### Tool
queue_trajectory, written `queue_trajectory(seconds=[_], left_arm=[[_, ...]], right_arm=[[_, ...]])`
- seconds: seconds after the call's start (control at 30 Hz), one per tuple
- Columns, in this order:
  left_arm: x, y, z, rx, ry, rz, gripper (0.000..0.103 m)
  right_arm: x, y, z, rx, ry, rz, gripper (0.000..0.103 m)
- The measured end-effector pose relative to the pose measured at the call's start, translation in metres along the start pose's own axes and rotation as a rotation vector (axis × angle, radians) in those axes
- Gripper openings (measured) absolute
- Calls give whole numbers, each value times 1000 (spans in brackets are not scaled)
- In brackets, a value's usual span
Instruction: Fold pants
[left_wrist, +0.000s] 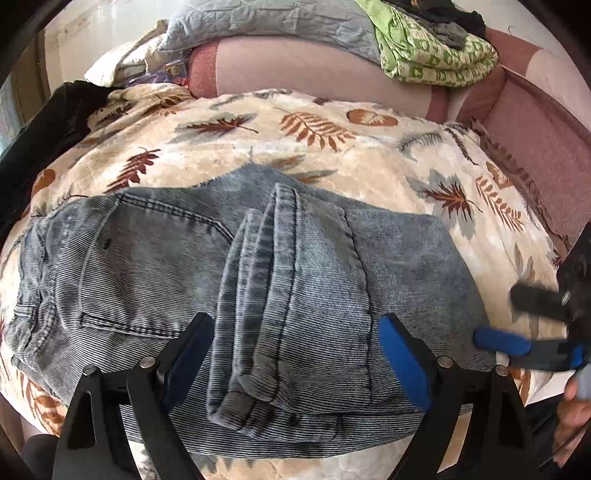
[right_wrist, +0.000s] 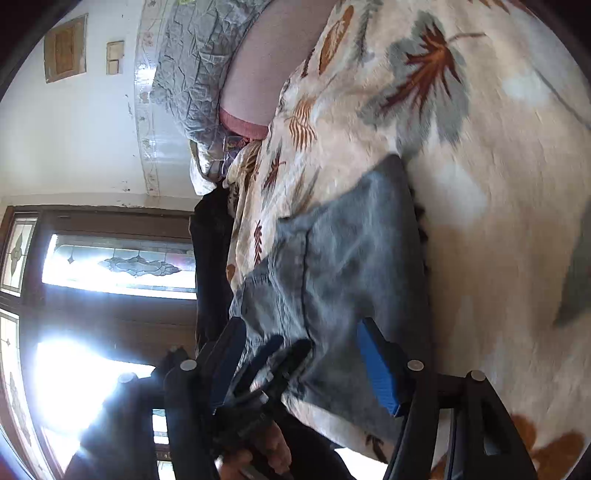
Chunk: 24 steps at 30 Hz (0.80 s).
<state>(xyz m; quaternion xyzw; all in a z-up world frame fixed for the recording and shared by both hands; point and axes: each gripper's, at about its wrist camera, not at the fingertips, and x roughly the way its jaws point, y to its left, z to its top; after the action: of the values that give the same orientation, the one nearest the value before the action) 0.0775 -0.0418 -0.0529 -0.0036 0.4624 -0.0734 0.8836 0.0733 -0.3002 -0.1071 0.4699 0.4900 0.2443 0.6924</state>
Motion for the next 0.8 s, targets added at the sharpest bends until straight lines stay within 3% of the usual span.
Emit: queue_trajectory(seconds=[0.03,0.13,0.23,0.3,0.33,0.4,0.57,0.6,0.67,0.73,0.8], left_arm=[[0,1,0,1,6,15,91],[26,-4,-8,65,120,61,91],[7,-2,-14,49,68,73,91],[-6,-2,-19,40,24,60,91],[-5,-4,-22,62,23,80,91],[16,-10,-30,132,104,105,92],[-2,8,-21,14,58,38,94],[-1,7,-22,19,52,54,94],[15,4,-27,48,119,85,95],[7,2,-28,55,86,97,95],[-4,4,-27,13,71,82,95]], right_arm=[[6,-12,-5,22,12,-33,68],[-5,-13,-9,39,-26,13,67],[-15,6,-21,-28,-58,54,69],[-8,0,-28,-48,-34,20,76],[1,-10,-30,-47,-13,-14,77],[-2,-16,-31,-49,-26,22,76],[-26,21,-37,-214,-102,70,76],[-23,17,-37,-199,-90,55,77],[-4,-11,-33,-91,-10,-25,78],[-11,-18,-32,-46,-39,42,76],[-28,-4,-34,-131,-82,48,77]])
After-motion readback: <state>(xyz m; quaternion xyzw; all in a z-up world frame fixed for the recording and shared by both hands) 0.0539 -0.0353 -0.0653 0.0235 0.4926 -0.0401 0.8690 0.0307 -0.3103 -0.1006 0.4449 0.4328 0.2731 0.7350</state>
